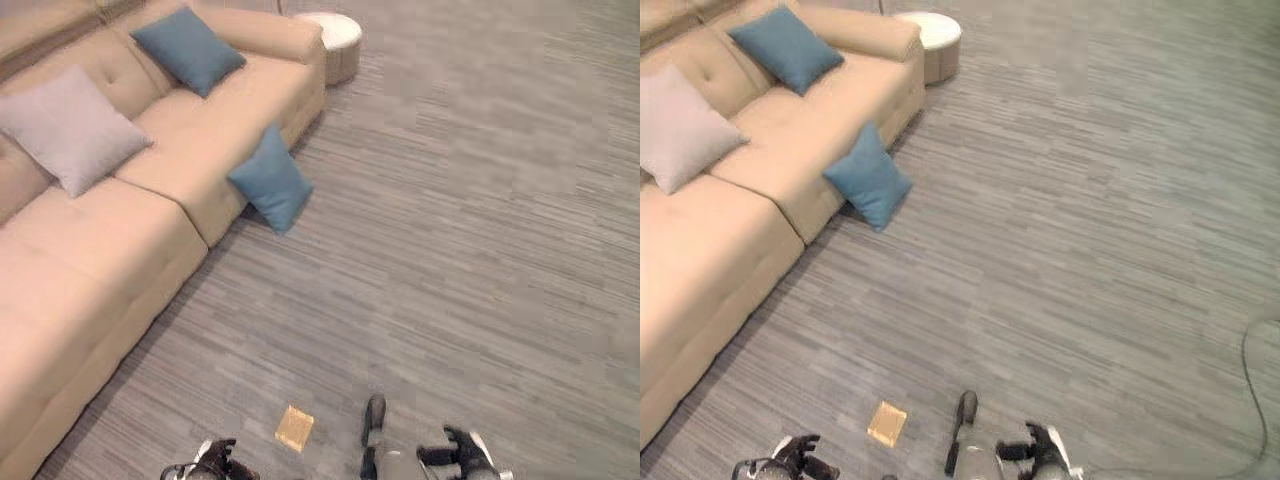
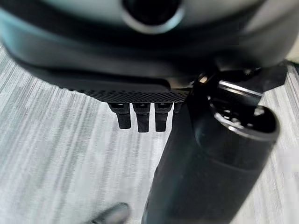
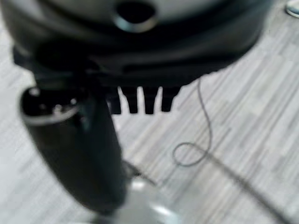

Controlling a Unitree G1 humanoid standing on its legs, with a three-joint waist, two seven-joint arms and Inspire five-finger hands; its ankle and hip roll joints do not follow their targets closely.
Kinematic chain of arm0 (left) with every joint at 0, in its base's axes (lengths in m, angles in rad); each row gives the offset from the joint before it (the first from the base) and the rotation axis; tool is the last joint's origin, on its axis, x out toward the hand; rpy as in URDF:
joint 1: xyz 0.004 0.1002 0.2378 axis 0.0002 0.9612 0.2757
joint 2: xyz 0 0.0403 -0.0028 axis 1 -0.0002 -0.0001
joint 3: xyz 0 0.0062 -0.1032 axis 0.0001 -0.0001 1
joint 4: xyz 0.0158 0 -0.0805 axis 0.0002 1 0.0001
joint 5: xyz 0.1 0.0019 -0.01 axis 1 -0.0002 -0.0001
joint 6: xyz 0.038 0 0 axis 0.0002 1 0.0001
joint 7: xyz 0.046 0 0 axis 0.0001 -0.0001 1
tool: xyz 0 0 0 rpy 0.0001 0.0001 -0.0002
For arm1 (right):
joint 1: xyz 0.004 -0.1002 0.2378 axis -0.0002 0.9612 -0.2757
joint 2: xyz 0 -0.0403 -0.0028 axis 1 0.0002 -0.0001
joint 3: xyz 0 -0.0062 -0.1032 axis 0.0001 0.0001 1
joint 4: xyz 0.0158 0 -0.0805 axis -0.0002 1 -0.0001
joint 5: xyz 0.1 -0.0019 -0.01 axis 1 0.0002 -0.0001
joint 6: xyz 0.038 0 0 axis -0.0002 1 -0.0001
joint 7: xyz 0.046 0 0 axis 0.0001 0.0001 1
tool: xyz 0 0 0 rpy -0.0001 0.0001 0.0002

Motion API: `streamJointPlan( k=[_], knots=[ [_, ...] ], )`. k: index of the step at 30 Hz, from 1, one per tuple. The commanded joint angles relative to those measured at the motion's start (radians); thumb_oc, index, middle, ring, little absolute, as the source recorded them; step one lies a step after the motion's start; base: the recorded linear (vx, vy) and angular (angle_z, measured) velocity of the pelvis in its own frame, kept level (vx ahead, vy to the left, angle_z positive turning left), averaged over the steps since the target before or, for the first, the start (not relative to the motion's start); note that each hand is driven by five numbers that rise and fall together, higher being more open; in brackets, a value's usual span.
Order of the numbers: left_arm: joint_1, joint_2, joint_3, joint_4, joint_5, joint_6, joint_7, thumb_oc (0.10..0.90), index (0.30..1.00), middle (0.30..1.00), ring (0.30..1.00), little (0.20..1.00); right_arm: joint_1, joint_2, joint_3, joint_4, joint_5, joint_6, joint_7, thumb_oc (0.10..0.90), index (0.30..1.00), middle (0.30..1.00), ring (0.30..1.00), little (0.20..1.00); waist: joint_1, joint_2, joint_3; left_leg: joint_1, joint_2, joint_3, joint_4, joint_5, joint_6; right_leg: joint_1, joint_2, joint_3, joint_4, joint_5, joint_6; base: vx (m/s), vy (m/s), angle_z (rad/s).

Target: Pick up all the scattered cushions and arrange them neatly on the sofa.

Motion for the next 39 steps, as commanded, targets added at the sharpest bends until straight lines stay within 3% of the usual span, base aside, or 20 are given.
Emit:
streamJointPlan(
  k=[1,5,7,8,10,12,13,15,19,21,22,23,25,26,29,30,32,33,35,39],
  knots=[
    [-0.035,0.020,0.015,-0.051,0.029,-0.032,0.010,0.800,0.900,0.900,0.900,0.900,-0.021,-0.067,0.020,-0.029,0.004,-0.034,-0.018,0.800,0.900,0.900,0.900,0.900,0.007,-0.025,0.015,-0.129,0.011,0.004,0.183,0.060,-0.023,0.083,0.036,0.005,-0.046,-0.113,0.037,0.18,-0.229,0.63],
    [-0.057,0.026,0.003,-0.079,0.005,-0.039,0.002,0.800,0.900,0.900,0.900,0.900,-0.032,-0.082,0.007,-0.035,0.022,-0.037,-0.020,0.800,0.900,0.900,0.900,0.900,0.028,-0.054,0.062,-0.303,0.045,0.025,0.485,0.197,-0.042,0.167,0.051,0.006,-0.078,-0.147,-0.015,0.10,-0.232,0.00],
    [-0.064,0.028,-0.005,-0.089,0.004,-0.041,0.003,0.800,0.900,0.900,0.900,0.900,-0.032,-0.087,0.010,-0.034,0.025,-0.035,-0.022,0.800,0.900,0.900,0.900,0.900,0.034,-0.058,0.074,-0.343,0.054,0.041,0.519,0.202,-0.037,0.186,0.049,-0.003,-0.090,-0.154,-0.020,0.11,-0.170,0.21],
    [-0.074,0.023,-0.019,-0.101,0.008,-0.041,0.009,0.800,0.900,0.900,0.900,0.900,-0.032,-0.092,0.014,-0.036,0.026,-0.033,-0.025,0.800,0.900,0.900,0.900,0.900,0.043,-0.062,0.087,-0.408,0.053,0.076,0.534,0.170,-0.030,0.221,0.054,-0.006,-0.111,-0.164,-0.023,0.25,-0.172,0.28],
    [-0.067,0.019,-0.029,-0.085,0.037,-0.029,0.024,0.800,0.900,0.900,0.900,0.900,-0.030,-0.094,0.031,-0.043,0.025,-0.035,-0.034,0.800,0.900,0.900,0.900,0.900,0.052,-0.067,0.077,-0.484,0.003,0.130,0.385,0.131,-0.014,0.267,0.071,-0.003,-0.144,-0.189,-0.007,0.41,-0.164,0.28],
    [-0.062,0.020,-0.025,-0.080,0.040,-0.027,0.025,0.800,0.900,0.900,0.900,0.900,-0.028,-0.094,0.034,-0.046,0.024,-0.034,-0.034,0.800,0.900,0.900,0.900,0.900,0.057,-0.066,0.075,-0.487,-0.008,0.142,0.335,0.135,-0.012,0.282,0.078,0.005,-0.149,-0.196,-0.003,0.28,-0.026,0.04],
    [-0.047,0.020,-0.017,-0.069,0.048,-0.024,0.024,0.800,0.900,0.900,0.900,0.900,-0.023,-0.090,0.041,-0.047,0.017,-0.032,-0.037,0.800,0.900,0.900,0.900,0.900,0.071,-0.055,0.066,-0.487,-0.022,0.153,0.214,0.182,-0.008,0.314,0.106,0.025,-0.158,-0.214,0.001,0.33,-0.005,-0.47],
    [-0.028,0.023,0.002,-0.063,0.046,-0.021,0.021,0.800,0.900,0.900,0.900,0.900,-0.016,-0.085,0.047,-0.048,0.010,-0.031,-0.037,0.800,0.900,0.900,0.900,0.900,0.091,-0.043,0.052,-0.492,-0.036,0.159,0.111,0.250,-0.012,0.361,0.144,0.056,-0.156,-0.245,0.002,0.44,0.003,-0.44],
    [0.004,0.036,0.039,-0.049,0.038,-0.014,0.011,0.800,0.900,0.900,0.900,0.900,-0.006,-0.065,0.047,-0.032,-0.007,-0.029,-0.025,0.800,0.900,0.900,0.900,0.900,0.119,-0.068,0.000,-0.440,-0.052,0.162,0.049,0.237,0.029,0.403,0.144,0.086,-0.112,-0.288,0.027,0.48,0.070,-0.53],
    [0.006,0.043,0.041,-0.052,0.033,-0.014,0.007,0.800,0.900,0.900,0.900,0.900,0.000,-0.054,0.046,-0.028,-0.014,-0.030,-0.013,0.800,0.900,0.900,0.900,0.900,0.127,-0.082,-0.010,-0.404,-0.062,0.174,0.042,0.209,0.052,0.376,0.122,0.082,0.024,-0.279,0.064,0.28,0.111,-0.48],
    [0.002,0.046,0.043,-0.056,0.029,-0.013,0.007,0.800,0.900,0.900,0.900,0.900,-0.003,-0.053,0.044,-0.030,-0.014,-0.028,-0.009,0.800,0.900,0.900,0.900,0.900,0.124,-0.078,-0.006,-0.387,-0.061,0.175,0.041,0.195,0.063,0.324,0.104,0.075,0.134,-0.238,0.101,0.25,0.200,-0.06],
    [-0.008,0.050,0.034,-0.068,0.027,-0.009,0.008,0.800,0.900,0.900,0.900,0.900,-0.019,-0.054,0.038,-0.039,-0.015,-0.023,-0.007,0.800,0.900,0.900,0.900,0.900,0.094,-0.068,0.025,-0.336,-0.063,0.172,0.039,0.165,0.090,0.222,0.054,0.066,0.349,-0.107,0.182,0.24,0.187,0.08],
    [-0.015,0.052,0.026,-0.070,0.029,-0.010,0.010,0.800,0.900,0.900,0.900,0.900,-0.024,-0.055,0.034,-0.042,-0.017,-0.024,-0.005,0.800,0.900,0.900,0.900,0.900,0.081,-0.053,0.032,-0.319,-0.055,0.171,0.042,0.154,0.095,0.185,0.047,0.058,0.406,-0.078,0.194,0.20,0.107,0.40],
    [-0.022,0.052,0.016,-0.077,0.025,-0.013,0.013,0.800,0.900,0.900,0.900,0.900,-0.024,-0.052,0.032,-0.041,-0.018,-0.024,-0.007,0.800,0.900,0.900,0.900,0.900,0.065,-0.031,0.044,-0.272,-0.050,0.154,0.029,0.140,0.101,0.117,0.023,0.027,0.476,-0.092,0.176,0.17,0.052,0.67],
    [-0.036,0.047,0.008,-0.090,0.014,-0.018,0.014,0.800,0.900,0.900,0.900,0.900,-0.024,-0.048,0.029,-0.032,-0.008,-0.023,-0.006,0.800,0.900,0.900,0.900,0.900,0.046,-0.017,0.044,-0.219,-0.054,0.119,0.004,0.124,0.092,0.063,0.017,-0.014,0.346,-0.144,0.121,0.30,-0.006,0.38],
    [-0.036,0.047,0.008,-0.090,0.014,-0.018,0.014,0.800,0.900,0.900,0.900,0.900,-0.024,-0.048,0.029,-0.032,-0.008,-0.023,-0.006,0.800,0.900,0.900,0.900,0.900,0.044,-0.017,0.046,-0.215,-0.054,0.117,0.003,0.123,0.091,0.067,0.017,-0.016,0.345,-0.147,0.121,0.29,-0.072,0.35],
    [-0.042,0.039,0.010,-0.082,0.006,-0.021,0.009,0.800,0.900,0.900,0.900,0.900,-0.024,-0.044,0.025,-0.034,0.006,-0.023,-0.005,0.800,0.900,0.900,0.900,0.900,0.022,-0.025,0.047,-0.162,-0.064,0.081,-0.003,0.087,0.078,0.028,0.017,-0.004,0.144,-0.143,0.086,0.35,-0.130,0.28],
    [-0.042,0.039,0.010,-0.082,0.006,-0.021,0.009,0.800,0.900,0.900,0.900,0.900,-0.024,-0.044,0.025,-0.034,0.006,-0.023,-0.005,0.800,0.900,0.900,0.900,0.900,0.021,-0.025,0.047,-0.162,-0.064,0.081,-0.003,0.087,0.078,0.028,0.017,-0.004,0.144,-0.143,0.086,0.38,-0.152,0.39],
    [-0.046,0.031,0.014,-0.068,0.011,-0.026,0.008,0.800,0.900,0.900,0.900,0.900,-0.022,-0.043,0.023,-0.036,0.013,-0.017,-0.001,0.800,0.900,0.900,0.900,0.900,-0.006,-0.035,0.050,-0.102,-0.067,0.051,-0.010,0.044,0.064,-0.005,0.016,0.056,-0.012,-0.081,0.104,0.44,-0.179,0.32],
    [-0.028,0.023,0.017,-0.046,0.026,-0.026,0.007,0.800,0.900,0.900,0.900,0.900,-0.006,-0.042,0.030,-0.029,0.009,-0.021,0.007,0.800,0.900,0.900,0.900,0.900,-0.012,-0.048,0.018,-0.047,-0.066,0.037,-0.002,-0.007,0.051,0.039,0.017,0.040,-0.044,-0.063,0.085,0.40,-0.176,0.15]
  ],
)
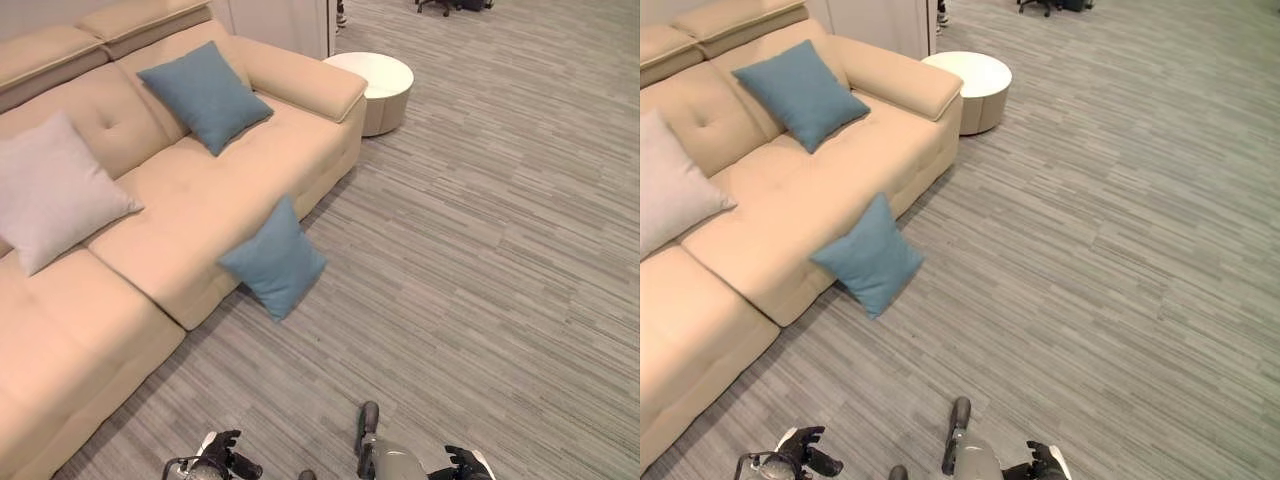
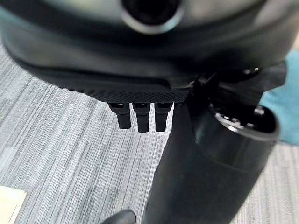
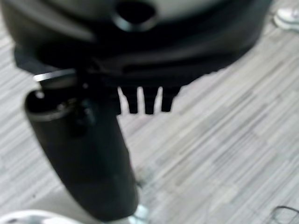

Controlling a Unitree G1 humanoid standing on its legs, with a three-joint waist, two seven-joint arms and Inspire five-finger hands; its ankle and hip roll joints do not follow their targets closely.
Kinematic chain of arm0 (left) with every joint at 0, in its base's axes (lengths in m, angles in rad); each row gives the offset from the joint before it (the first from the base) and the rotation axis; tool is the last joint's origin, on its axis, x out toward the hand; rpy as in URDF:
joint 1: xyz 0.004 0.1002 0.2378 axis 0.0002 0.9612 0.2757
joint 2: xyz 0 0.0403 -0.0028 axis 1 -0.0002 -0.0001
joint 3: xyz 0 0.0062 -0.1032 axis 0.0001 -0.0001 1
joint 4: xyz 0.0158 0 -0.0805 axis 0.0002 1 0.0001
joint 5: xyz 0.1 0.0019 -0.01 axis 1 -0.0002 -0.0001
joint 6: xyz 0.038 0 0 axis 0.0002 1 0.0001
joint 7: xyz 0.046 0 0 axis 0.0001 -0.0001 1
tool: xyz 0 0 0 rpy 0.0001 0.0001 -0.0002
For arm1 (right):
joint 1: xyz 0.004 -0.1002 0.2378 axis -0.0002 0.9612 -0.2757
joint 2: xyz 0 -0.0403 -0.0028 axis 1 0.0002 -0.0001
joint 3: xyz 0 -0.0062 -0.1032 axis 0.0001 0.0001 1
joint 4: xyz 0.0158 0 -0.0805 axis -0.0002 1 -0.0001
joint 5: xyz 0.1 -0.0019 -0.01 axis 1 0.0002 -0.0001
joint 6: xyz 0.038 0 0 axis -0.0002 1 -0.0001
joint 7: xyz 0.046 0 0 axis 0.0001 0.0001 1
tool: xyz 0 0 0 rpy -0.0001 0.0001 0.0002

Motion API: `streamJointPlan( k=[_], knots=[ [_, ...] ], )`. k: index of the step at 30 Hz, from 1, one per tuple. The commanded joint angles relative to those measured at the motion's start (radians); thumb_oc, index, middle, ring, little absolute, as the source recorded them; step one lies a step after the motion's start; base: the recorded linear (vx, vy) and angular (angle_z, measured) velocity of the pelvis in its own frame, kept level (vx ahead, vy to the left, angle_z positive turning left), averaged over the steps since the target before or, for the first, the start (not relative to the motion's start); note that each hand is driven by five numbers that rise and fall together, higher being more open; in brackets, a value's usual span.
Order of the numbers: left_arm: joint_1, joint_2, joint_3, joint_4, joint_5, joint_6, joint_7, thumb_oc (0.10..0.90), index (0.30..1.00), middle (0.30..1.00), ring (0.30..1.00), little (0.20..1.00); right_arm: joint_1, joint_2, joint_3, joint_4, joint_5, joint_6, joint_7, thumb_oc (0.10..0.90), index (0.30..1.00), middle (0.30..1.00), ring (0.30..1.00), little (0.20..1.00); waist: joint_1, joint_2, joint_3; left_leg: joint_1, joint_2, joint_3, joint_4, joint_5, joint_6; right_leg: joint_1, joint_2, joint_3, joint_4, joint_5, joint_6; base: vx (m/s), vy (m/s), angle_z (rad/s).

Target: Pick up all the scattered cushions and arrange them neatly on the sofa.

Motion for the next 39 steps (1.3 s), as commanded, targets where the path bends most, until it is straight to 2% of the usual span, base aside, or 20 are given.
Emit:
streamJointPlan(
  k=[1,4,5,6,8,11,13,14,15,16,18,20,27,28,30,32,33,34,37,39],
  knots=[
    [-0.021,-0.001,0.018,-0.008,0.011,-0.032,0.005,0.800,0.900,0.900,0.900,0.900,-0.012,-0.057,0.019,0.011,0.011,-0.016,-0.014,0.800,0.900,0.900,0.900,0.900,-0.001,0.001,-0.034,-0.057,0.052,0.013,0.092,-0.062,-0.044,0.117,0.047,0.004,-0.035,-0.042,0.024,0.22,-0.105,0.14],
    [-0.020,-0.003,0.019,-0.008,0.012,-0.031,0.003,0.800,0.900,0.900,0.900,0.900,-0.014,-0.057,0.018,0.013,0.014,-0.019,-0.015,0.800,0.900,0.900,0.900,0.900,0.002,0.004,-0.039,-0.064,0.064,0.011,0.123,-0.048,-0.058,0.135,0.058,-0.007,-0.034,-0.050,0.016,0.21,-0.178,0.10],
    [-0.022,-0.002,0.013,-0.011,0.013,-0.034,-0.001,0.800,0.900,0.900,0.900,0.900,-0.019,-0.057,0.020,0.004,0.027,-0.029,-0.011,0.800,0.900,0.900,0.900,0.900,0.004,0.005,-0.039,-0.104,0.099,0.028,0.275,0.022,-0.106,0.186,0.084,-0.005,-0.045,-0.082,-0.017,0.24,-0.230,-0.05],
    [-0.022,-0.002,0.013,-0.011,0.013,-0.034,-0.001,0.800,0.900,0.900,0.900,0.900,-0.019,-0.057,0.020,0.004,0.027,-0.029,-0.011,0.800,0.900,0.900,0.900,0.900,0.003,0.004,-0.039,-0.105,0.099,0.027,0.275,0.022,-0.106,0.185,0.084,-0.005,-0.045,-0.082,-0.016,0.30,-0.309,0.01],
    [-0.034,0.004,0.009,-0.031,-0.009,-0.038,-0.010,0.800,0.900,0.900,0.900,0.900,-0.031,-0.069,0.014,-0.003,0.040,-0.034,-0.011,0.800,0.900,0.900,0.900,0.900,0.023,-0.019,-0.003,-0.244,0.141,0.047,0.571,0.122,-0.126,0.252,0.094,0.002,-0.058,-0.112,-0.059,0.15,-0.234,0.01],
    [-0.043,0.008,0.002,-0.039,-0.022,-0.038,-0.006,0.800,0.900,0.900,0.900,0.900,-0.035,-0.077,0.015,-0.004,0.049,-0.030,-0.012,0.800,0.900,0.900,0.900,0.900,0.036,-0.043,0.013,-0.349,0.158,0.087,0.674,0.126,-0.110,0.299,0.095,0.004,-0.080,-0.133,-0.082,0.20,-0.212,0.06],
    [-0.046,0.006,-0.002,-0.038,-0.020,-0.037,-0.003,0.800,0.900,0.900,0.900,0.900,-0.034,-0.079,0.018,-0.007,0.052,-0.029,-0.013,0.800,0.900,0.900,0.900,0.900,0.043,-0.048,0.017,-0.393,0.151,0.098,0.668,0.104,-0.103,0.317,0.097,0.007,-0.091,-0.140,-0.081,0.20,-0.067,-0.09],
    [-0.044,0.001,-0.008,-0.038,-0.015,-0.033,0.001,0.800,0.900,0.900,0.900,0.900,-0.029,-0.079,0.024,-0.010,0.061,-0.033,-0.018,0.800,0.900,0.900,0.900,0.900,0.056,-0.046,0.015,-0.438,0.120,0.105,0.574,0.062,-0.088,0.349,0.108,0.014,-0.116,-0.157,-0.070,0.26,-0.061,-0.10],
    [-0.044,0.001,-0.008,-0.038,-0.015,-0.033,0.001,0.800,0.900,0.900,0.900,0.900,-0.029,-0.079,0.024,-0.010,0.061,-0.033,-0.018,0.800,0.900,0.900,0.900,0.900,0.054,-0.049,0.013,-0.439,0.116,0.106,0.568,0.067,-0.087,0.346,0.105,0.013,-0.116,-0.156,-0.070,0.37,-0.023,-0.05],
    [-0.038,-0.002,-0.008,-0.038,-0.014,-0.033,-0.001,0.800,0.900,0.900,0.900,0.900,-0.022,-0.081,0.025,-0.011,0.060,-0.034,-0.021,0.800,0.900,0.900,0.900,0.900,0.064,-0.040,0.013,-0.455,0.099,0.115,0.429,0.066,-0.083,0.371,0.121,0.020,-0.122,-0.176,-0.061,0.28,0.015,0.09],
    [-0.029,-0.003,0.000,-0.036,-0.016,-0.033,-0.005,0.800,0.900,0.900,0.900,0.900,-0.014,-0.081,0.025,-0.009,0.059,-0.031,-0.022,0.800,0.900,0.900,0.900,0.900,0.072,-0.022,0.005,-0.468,0.102,0.127,0.261,0.145,-0.091,0.400,0.150,0.031,-0.128,-0.200,-0.056,0.30,0.023,0.01],
    [-0.023,-0.004,0.003,-0.032,-0.015,-0.033,-0.006,0.800,0.900,0.900,0.900,0.900,-0.012,-0.080,0.024,-0.005,0.059,-0.030,-0.022,0.800,0.900,0.900,0.900,0.900,0.076,-0.012,0.005,-0.480,0.104,0.139,0.213,0.188,-0.102,0.420,0.164,0.035,-0.127,-0.214,-0.056,0.22,0.018,-0.19],
    [0.015,0.008,0.044,-0.020,-0.026,-0.028,-0.014,0.800,0.900,0.900,0.900,0.900,0.011,-0.053,0.030,0.011,0.039,-0.025,-0.011,0.800,0.900,0.900,0.900,0.900,0.093,-0.026,-0.037,-0.441,0.085,0.146,0.175,0.174,-0.079,0.468,0.164,0.062,-0.108,-0.255,-0.045,0.28,0.079,-0.13],
    [0.024,0.011,0.056,-0.020,-0.031,-0.026,-0.019,0.800,0.900,0.900,0.900,0.900,0.014,-0.044,0.028,0.016,0.023,-0.023,0.000,0.800,0.900,0.900,0.900,0.900,0.113,-0.043,-0.061,-0.406,0.065,0.156,0.182,0.127,-0.051,0.470,0.131,0.056,-0.040,-0.259,-0.012,0.26,0.133,0.09],
    [0.022,0.013,0.057,-0.023,-0.034,-0.028,-0.021,0.800,0.900,0.900,0.900,0.900,0.013,-0.044,0.027,0.016,0.017,-0.022,0.001,0.800,0.900,0.900,0.900,0.900,0.118,-0.043,-0.061,-0.394,0.061,0.161,0.183,0.111,-0.042,0.450,0.121,0.046,0.022,-0.249,0.006,0.21,0.147,0.02],
    [0.015,0.020,0.058,-0.034,-0.042,-0.025,-0.020,0.800,0.900,0.900,0.900,0.900,-0.001,-0.044,0.025,0.005,0.011,-0.021,0.006,0.800,0.900,0.900,0.900,0.900,0.114,-0.039,-0.051,-0.361,0.054,0.162,0.179,0.085,-0.018,0.367,0.080,0.029,0.186,-0.164,0.066,0.12,0.138,-0.07],
    [0.015,0.020,0.058,-0.034,-0.042,-0.025,-0.020,0.800,0.900,0.900,0.900,0.900,-0.001,-0.044,0.025,0.005,0.011,-0.021,0.006,0.800,0.900,0.900,0.900,0.900,0.114,-0.039,-0.051,-0.361,0.054,0.162,0.179,0.085,-0.018,0.366,0.080,0.029,0.186,-0.164,0.066,0.20,0.149,0.10],
    [0.005,0.034,0.051,-0.039,-0.038,-0.028,-0.015,0.800,0.900,0.900,0.900,0.900,-0.012,-0.043,0.021,-0.011,0.011,-0.023,0.012,0.800,0.900,0.900,0.900,0.900,0.092,-0.018,-0.031,-0.308,0.053,0.137,0.172,0.063,0.003,0.272,0.054,0.019,0.359,-0.076,0.102,0.23,0.107,0.20],
    [0.001,0.039,0.051,-0.044,-0.040,-0.030,-0.012,0.800,0.900,0.900,0.900,0.900,-0.011,-0.043,0.019,-0.019,0.017,-0.027,0.012,0.800,0.900,0.900,0.900,0.900,0.079,-0.005,-0.021,-0.272,0.052,0.106,0.158,0.056,0.004,0.216,0.041,0.006,0.377,-0.100,0.078,0.19,0.032,0.75],
    [-0.010,0.038,0.046,-0.045,-0.040,-0.033,-0.013,0.800,0.900,0.900,0.900,0.900,-0.018,-0.044,0.015,-0.023,0.032,-0.030,0.010,0.800,0.900,0.900,0.900,0.900,0.064,0.004,-0.010,-0.243,0.048,0.058,0.146,0.047,-0.004,0.178,0.030,0.009,0.257,-0.146,0.038,0.27,-0.067,0.42]
  ],
)
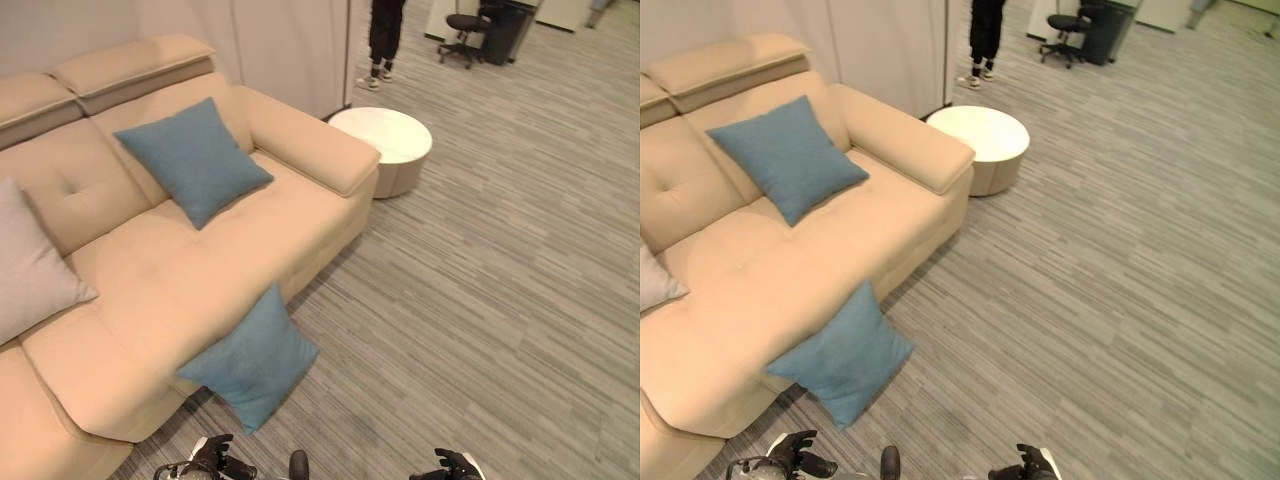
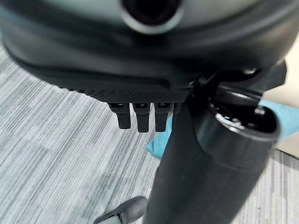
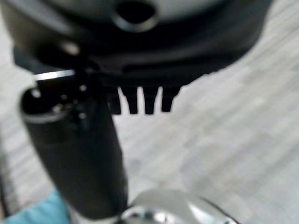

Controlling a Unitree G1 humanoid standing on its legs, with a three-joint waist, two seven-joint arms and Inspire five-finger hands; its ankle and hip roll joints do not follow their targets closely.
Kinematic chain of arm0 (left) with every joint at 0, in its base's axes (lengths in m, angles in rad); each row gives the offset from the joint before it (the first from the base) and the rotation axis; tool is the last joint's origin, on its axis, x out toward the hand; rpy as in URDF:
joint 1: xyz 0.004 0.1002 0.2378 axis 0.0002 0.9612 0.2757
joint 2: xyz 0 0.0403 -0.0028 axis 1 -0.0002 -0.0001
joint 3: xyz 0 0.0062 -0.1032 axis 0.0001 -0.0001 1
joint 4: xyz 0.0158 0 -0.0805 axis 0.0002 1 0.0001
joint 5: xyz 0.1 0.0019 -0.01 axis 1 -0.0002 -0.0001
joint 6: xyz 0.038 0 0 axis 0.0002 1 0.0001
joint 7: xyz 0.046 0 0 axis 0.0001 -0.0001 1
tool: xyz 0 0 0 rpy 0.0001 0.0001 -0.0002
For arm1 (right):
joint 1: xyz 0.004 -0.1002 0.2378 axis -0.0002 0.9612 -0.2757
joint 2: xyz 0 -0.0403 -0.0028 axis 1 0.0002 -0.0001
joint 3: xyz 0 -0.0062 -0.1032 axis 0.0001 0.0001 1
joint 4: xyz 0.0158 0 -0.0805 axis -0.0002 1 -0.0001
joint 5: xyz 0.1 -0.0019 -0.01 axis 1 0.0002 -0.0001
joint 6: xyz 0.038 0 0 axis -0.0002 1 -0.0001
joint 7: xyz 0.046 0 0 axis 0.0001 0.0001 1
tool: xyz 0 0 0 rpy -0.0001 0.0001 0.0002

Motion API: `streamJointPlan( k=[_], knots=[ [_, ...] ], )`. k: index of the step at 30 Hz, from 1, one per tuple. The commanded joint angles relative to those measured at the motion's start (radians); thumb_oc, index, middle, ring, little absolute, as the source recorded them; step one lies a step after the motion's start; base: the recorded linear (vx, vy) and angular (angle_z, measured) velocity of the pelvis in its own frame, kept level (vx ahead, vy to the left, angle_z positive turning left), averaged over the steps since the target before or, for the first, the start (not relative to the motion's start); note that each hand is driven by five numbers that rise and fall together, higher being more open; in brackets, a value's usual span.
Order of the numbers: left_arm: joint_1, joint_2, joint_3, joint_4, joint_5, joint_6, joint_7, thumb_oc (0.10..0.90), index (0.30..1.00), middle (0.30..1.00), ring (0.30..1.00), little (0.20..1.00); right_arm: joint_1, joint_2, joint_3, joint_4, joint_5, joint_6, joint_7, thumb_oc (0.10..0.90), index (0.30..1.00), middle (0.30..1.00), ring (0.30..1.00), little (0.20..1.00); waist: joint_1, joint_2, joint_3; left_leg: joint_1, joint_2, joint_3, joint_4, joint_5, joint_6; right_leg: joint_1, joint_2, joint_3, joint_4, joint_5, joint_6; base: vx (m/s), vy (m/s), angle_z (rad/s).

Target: Pick up all the scattered cushions and arrange them neatly on the sofa.

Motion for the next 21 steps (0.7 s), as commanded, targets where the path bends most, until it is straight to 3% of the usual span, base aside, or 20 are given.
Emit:
streamJointPlan(
  k=[1,4,8,12,13,17,18,19,21],
  knots=[
    [-0.025,-0.016,0.012,0.000,0.005,-0.032,0.006,0.800,0.900,0.900,0.900,0.900,0.004,-0.047,0.004,-0.016,0.020,-0.012,-0.012,0.800,0.900,0.900,0.900,0.900,-0.024,0.031,0.031,-0.024,0.029,-0.021,0.122,-0.129,-0.088,0.043,0.056,-0.001,-0.388,0.188,-0.056,0.23,-0.080,0.76],
    [-0.030,-0.021,0.007,0.013,0.017,-0.035,0.012,0.800,0.900,0.900,0.900,0.900,0.004,-0.050,0.003,-0.020,0.032,-0.009,-0.011,0.800,0.900,0.900,0.900,0.900,-0.054,0.017,0.038,0.007,-0.001,-0.083,0.121,-0.151,-0.093,-0.004,0.085,0.128,-0.541,0.238,-0.045,0.21,-0.071,0.99],
    [-0.027,-0.028,0.006,0.034,0.024,-0.037,0.011,0.800,0.900,0.900,0.900,0.900,0.009,-0.054,0.004,-0.019,0.032,-0.008,-0.006,0.800,0.900,0.900,0.900,0.900,-0.074,0.011,0.043,0.040,-0.017,-0.149,0.119,-0.174,-0.100,-0.017,0.097,0.179,-0.574,0.272,-0.041,0.20,-0.087,0.72],
    [-0.016,-0.030,0.011,0.049,0.032,-0.036,0.009,0.800,0.900,0.900,0.900,0.900,0.019,-0.050,0.003,-0.010,0.032,-0.016,-0.001,0.800,0.900,0.900,0.900,0.900,-0.071,0.009,0.016,0.059,-0.001,-0.185,0.103,-0.180,-0.123,0.025,0.103,0.156,-0.580,0.256,-0.062,0.17,-0.170,0.57],
    [-0.019,-0.031,0.009,0.047,0.028,-0.036,0.007,0.800,0.900,0.900,0.900,0.900,0.020,-0.050,-0.002,-0.010,0.037,-0.021,0.000,0.800,0.900,0.900,0.900,0.900,-0.069,0.009,0.008,0.053,0.015,-0.198,0.111,-0.184,-0.146,0.045,0.103,0.126,-0.584,0.239,-0.074,0.12,-0.199,0.42],
    [-0.028,-0.032,0.003,0.039,0.022,-0.039,0.005,0.800,0.900,0.900,0.900,0.900,0.023,-0.055,-0.004,-0.016,0.046,-0.030,0.002,0.800,0.900,0.900,0.900,0.900,-0.073,0.003,0.010,0.019,0.035,-0.190,0.178,-0.188,-0.174,0.086,0.102,0.081,-0.595,0.211,-0.094,0.08,-0.177,0.76],
    [-0.036,-0.032,-0.003,0.025,0.010,-0.040,0.005,0.800,0.900,0.900,0.900,0.900,0.017,-0.061,-0.003,-0.016,0.050,-0.031,-0.001,0.800,0.900,0.900,0.900,0.900,-0.070,-0.002,0.026,-0.032,0.042,-0.158,0.264,-0.170,-0.188,0.104,0.097,0.061,-0.595,0.197,-0.112,0.04,-0.152,0.79],
    [-0.036,-0.032,-0.003,0.025,0.010,-0.040,0.005,0.800,0.900,0.900,0.900,0.900,0.017,-0.061,-0.003,-0.016,0.050,-0.031,-0.001,0.800,0.900,0.900,0.900,0.900,-0.071,-0.002,0.026,-0.035,0.043,-0.159,0.269,-0.172,-0.188,0.104,0.097,0.059,-0.595,0.197,-0.112,0.02,-0.191,0.85],
    [-0.041,-0.034,-0.011,0.005,0.006,-0.041,0.006,0.800,0.900,0.900,0.900,0.900,0.019,-0.066,-0.008,-0.010,0.056,-0.027,-0.005,0.800,0.900,0.900,0.900,0.900,-0.076,-0.007,0.035,-0.097,0.086,-0.030,0.329,-0.161,-0.187,0.141,0.085,0.012,-0.615,0.176,-0.126,0.03,-0.113,0.81]
  ],
)
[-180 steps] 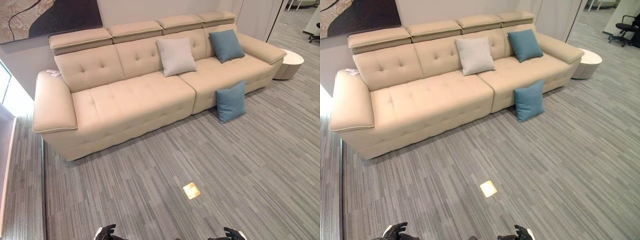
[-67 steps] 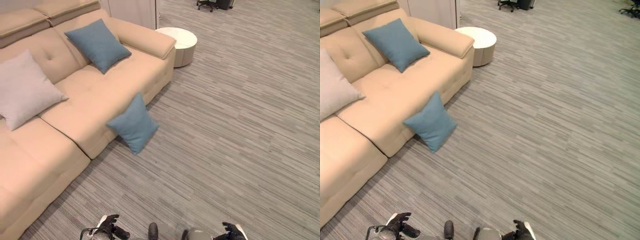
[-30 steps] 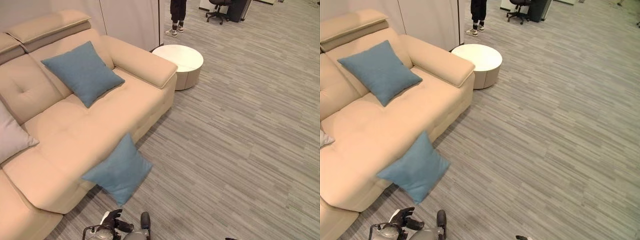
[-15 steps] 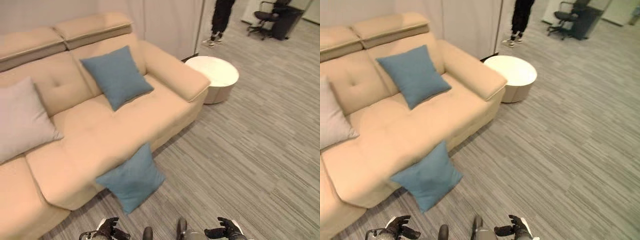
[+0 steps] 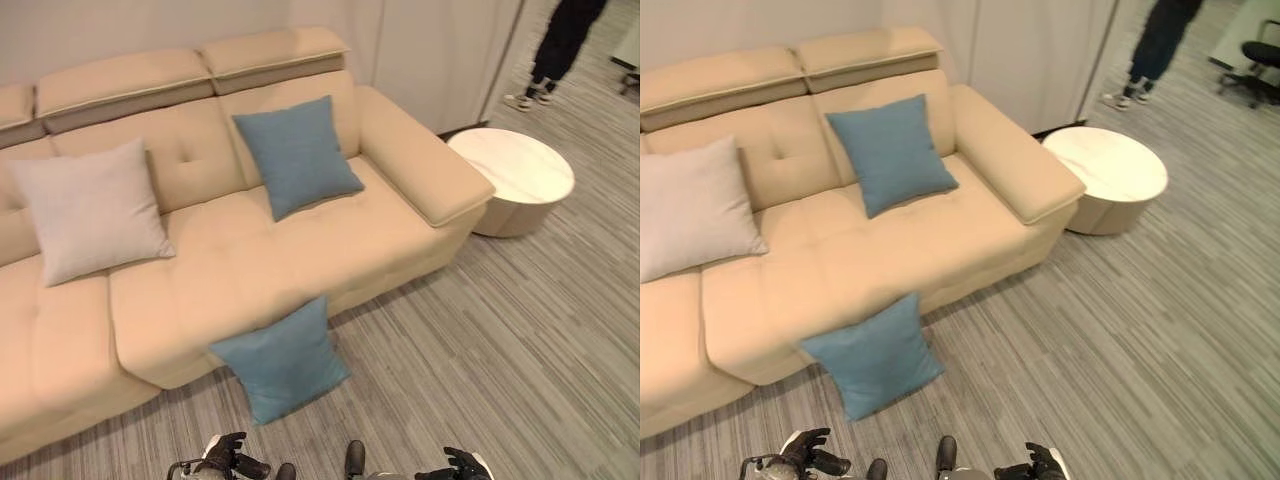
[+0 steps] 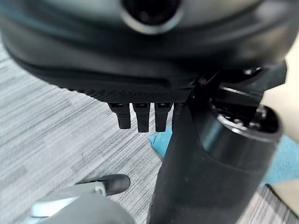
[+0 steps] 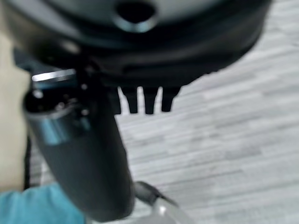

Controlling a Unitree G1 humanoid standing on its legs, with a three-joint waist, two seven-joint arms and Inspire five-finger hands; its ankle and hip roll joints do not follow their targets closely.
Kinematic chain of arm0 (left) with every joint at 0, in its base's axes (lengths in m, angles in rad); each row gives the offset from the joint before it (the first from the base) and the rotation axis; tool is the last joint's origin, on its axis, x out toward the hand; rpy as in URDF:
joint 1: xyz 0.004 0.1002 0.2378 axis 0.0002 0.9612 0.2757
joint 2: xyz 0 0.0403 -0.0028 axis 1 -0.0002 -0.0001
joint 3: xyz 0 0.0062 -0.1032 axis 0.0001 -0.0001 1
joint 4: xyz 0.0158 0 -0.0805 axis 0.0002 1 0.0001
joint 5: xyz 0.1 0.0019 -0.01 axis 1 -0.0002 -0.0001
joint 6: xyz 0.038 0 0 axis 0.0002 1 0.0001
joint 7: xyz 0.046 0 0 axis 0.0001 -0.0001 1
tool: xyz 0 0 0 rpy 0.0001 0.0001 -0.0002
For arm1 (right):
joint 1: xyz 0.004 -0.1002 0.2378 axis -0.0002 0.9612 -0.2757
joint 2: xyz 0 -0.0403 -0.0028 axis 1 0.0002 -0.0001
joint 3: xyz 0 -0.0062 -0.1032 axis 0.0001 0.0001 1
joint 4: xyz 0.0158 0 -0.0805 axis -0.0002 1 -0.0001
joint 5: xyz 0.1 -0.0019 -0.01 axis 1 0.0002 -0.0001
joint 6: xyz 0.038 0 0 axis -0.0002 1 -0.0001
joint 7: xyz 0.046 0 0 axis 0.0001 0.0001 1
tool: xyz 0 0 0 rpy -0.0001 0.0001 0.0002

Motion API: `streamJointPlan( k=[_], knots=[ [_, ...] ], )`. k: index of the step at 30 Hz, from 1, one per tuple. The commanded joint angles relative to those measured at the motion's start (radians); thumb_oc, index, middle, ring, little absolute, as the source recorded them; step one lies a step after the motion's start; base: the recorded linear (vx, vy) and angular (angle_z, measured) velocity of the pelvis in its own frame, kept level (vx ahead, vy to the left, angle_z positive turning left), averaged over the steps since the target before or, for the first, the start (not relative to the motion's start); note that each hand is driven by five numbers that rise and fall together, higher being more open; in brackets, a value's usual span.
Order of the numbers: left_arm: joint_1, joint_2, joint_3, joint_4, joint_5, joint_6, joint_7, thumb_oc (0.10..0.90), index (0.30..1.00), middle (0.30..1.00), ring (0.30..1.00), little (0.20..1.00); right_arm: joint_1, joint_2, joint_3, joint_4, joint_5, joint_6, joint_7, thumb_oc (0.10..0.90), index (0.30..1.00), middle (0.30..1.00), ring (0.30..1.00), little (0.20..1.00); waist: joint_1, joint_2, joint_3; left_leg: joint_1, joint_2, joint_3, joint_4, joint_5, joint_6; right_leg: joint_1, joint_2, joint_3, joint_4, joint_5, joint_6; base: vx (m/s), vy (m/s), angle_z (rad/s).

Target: Pick up all the scattered cushions and arrange them neatly on the sofa.

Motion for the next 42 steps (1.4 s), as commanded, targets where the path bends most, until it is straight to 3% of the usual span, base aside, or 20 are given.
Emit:
streamJointPlan(
  k=[1,2,5,6,9,12,17,18,19,21,22,26,29,33,42],
  knots=[
    [0.017,0.032,-0.011,-0.032,0.006,-0.021,0.008,0.800,0.900,0.900,0.900,0.900,0.015,-0.051,0.005,-0.007,0.027,-0.016,-0.008,0.800,0.900,0.900,0.900,0.900,-0.010,-0.017,0.003,0.016,0.030,0.225,0.107,-0.126,0.067,0.012,-0.046,0.040,0.101,-0.143,0.086,0.06,-0.057,0.93],
    [0.017,0.031,-0.016,-0.040,0.006,-0.020,0.010,0.800,0.900,0.900,0.900,0.900,0.023,-0.055,-0.003,-0.002,0.032,-0.012,-0.011,0.800,0.900,0.900,0.900,0.900,-0.011,-0.013,0.000,-0.007,0.057,0.309,0.058,-0.122,0.079,0.031,-0.052,-0.002,0.079,-0.152,0.087,0.07,-0.035,0.94],
    [0.019,0.031,-0.015,-0.035,0.011,-0.019,0.012,0.800,0.900,0.900,0.900,0.900,0.025,-0.056,-0.010,0.005,0.038,-0.010,-0.014,0.800,0.900,0.900,0.900,0.900,-0.011,-0.006,-0.004,-0.037,0.063,0.346,0.011,-0.086,0.078,0.052,-0.048,-0.027,0.059,-0.158,0.090,0.13,-0.011,0.79],
    [0.023,0.032,-0.010,-0.029,0.014,-0.015,0.012,0.800,0.900,0.900,0.900,0.900,0.026,-0.054,-0.015,0.008,0.043,-0.006,-0.021,0.800,0.900,0.900,0.900,0.900,-0.008,-0.003,-0.011,-0.090,0.072,0.379,-0.023,-0.044,0.061,0.087,-0.037,-0.035,0.038,-0.181,0.096,0.16,0.011,0.74],
    [0.034,0.039,0.003,-0.023,0.006,-0.015,0.015,0.800,0.900,0.900,0.900,0.900,0.024,-0.048,-0.011,0.005,0.043,-0.003,-0.029,0.800,0.900,0.900,0.900,0.900,0.013,-0.004,0.000,-0.153,0.092,0.418,-0.053,0.034,0.052,0.118,-0.022,-0.040,0.037,-0.195,0.087,0.20,0.044,0.62],
    [0.057,0.039,0.027,-0.003,0.007,-0.006,0.011,0.800,0.900,0.900,0.900,0.900,0.035,-0.037,-0.010,0.008,0.031,-0.002,-0.023,0.800,0.900,0.900,0.900,0.900,0.020,-0.002,-0.018,-0.111,0.082,0.406,-0.106,0.039,0.065,0.148,-0.010,-0.029,0.047,-0.217,0.090,0.20,0.102,0.15],
    [0.072,0.048,0.042,0.000,0.007,-0.007,0.007,0.800,0.900,0.900,0.900,0.900,0.038,-0.023,-0.002,0.010,0.012,0.001,-0.014,0.800,0.900,0.900,0.900,0.900,0.036,-0.025,-0.042,-0.089,0.061,0.416,-0.087,0.003,0.093,0.153,-0.044,-0.007,0.115,-0.237,0.111,0.25,0.155,-0.22],
    [0.064,0.059,0.044,-0.007,0.006,-0.006,0.011,0.800,0.900,0.900,0.900,0.900,0.030,-0.017,0.004,0.005,0.005,0.005,-0.010,0.800,0.900,0.900,0.900,0.900,0.038,-0.030,-0.038,-0.070,0.052,0.421,-0.082,-0.023,0.114,0.120,-0.066,0.001,0.205,-0.222,0.134,0.09,0.108,-0.31],
    [0.064,0.059,0.044,-0.007,0.006,-0.006,0.011,0.800,0.900,0.900,0.900,0.900,0.030,-0.017,0.004,0.005,0.005,0.005,-0.010,0.800,0.900,0.900,0.900,0.900,0.038,-0.030,-0.038,-0.070,0.052,0.422,-0.082,-0.023,0.114,0.119,-0.066,0.002,0.206,-0.222,0.134,0.12,0.164,-0.35],
    [0.060,0.062,0.043,-0.013,0.005,-0.006,0.012,0.800,0.900,0.900,0.900,0.900,0.023,-0.015,0.009,0.003,0.001,0.006,-0.007,0.800,0.900,0.900,0.900,0.900,0.038,-0.029,-0.033,-0.061,0.047,0.424,-0.082,-0.032,0.123,0.093,-0.079,0.003,0.260,-0.203,0.151,0.07,0.137,-0.18],
    [0.046,0.074,0.039,-0.033,-0.005,-0.010,0.015,0.800,0.900,0.900,0.900,0.900,0.002,-0.013,0.017,-0.014,-0.005,0.006,-0.004,0.800,0.900,0.900,0.900,0.900,0.027,-0.010,-0.009,-0.016,0.041,0.420,-0.100,-0.045,0.147,-0.010,-0.111,0.011,0.430,-0.123,0.189,0.08,0.161,-0.10],
    [0.044,0.077,0.035,-0.036,-0.005,-0.013,0.016,0.800,0.900,0.900,0.900,0.900,0.001,-0.011,0.021,-0.024,-0.005,0.003,-0.001,0.800,0.900,0.900,0.900,0.900,0.020,-0.002,-0.005,0.021,0.033,0.403,-0.123,-0.049,0.149,-0.031,-0.107,0.018,0.428,-0.130,0.175,0.14,0.080,-0.08],
    [0.038,0.079,0.033,-0.033,0.004,-0.016,0.015,0.800,0.900,0.900,0.900,0.900,0.000,-0.015,0.025,-0.028,-0.011,0.004,-0.003,0.800,0.900,0.900,0.900,0.900,0.013,0.004,-0.007,0.051,0.029,0.377,-0.149,-0.057,0.142,-0.046,-0.105,0.006,0.302,-0.147,0.154,0.18,-0.029,0.15],
    [0.038,0.075,0.032,-0.014,0.015,-0.017,0.017,0.800,0.900,0.900,0.900,0.900,-0.005,-0.020,0.023,-0.030,-0.006,0.009,-0.001,0.800,0.900,0.900,0.900,0.900,-0.009,-0.010,0.007,0.088,0.008,0.332,-0.143,-0.087,0.134,-0.089,-0.102,0.087,0.137,-0.063,0.170,0.19,-0.081,0.16],
    [0.035,0.065,0.025,-0.001,0.025,-0.017,0.016,0.800,0.900,0.900,0.900,0.900,0.002,-0.023,0.027,-0.026,-0.001,0.000,0.002,0.800,0.900,0.900,0.900,0.900,-0.021,-0.020,-0.004,0.096,0.029,0.309,-0.126,-0.107,0.095,-0.066,-0.096,0.060,0.097,-0.059,0.153,0.10,-0.150,0.11]
  ],
)
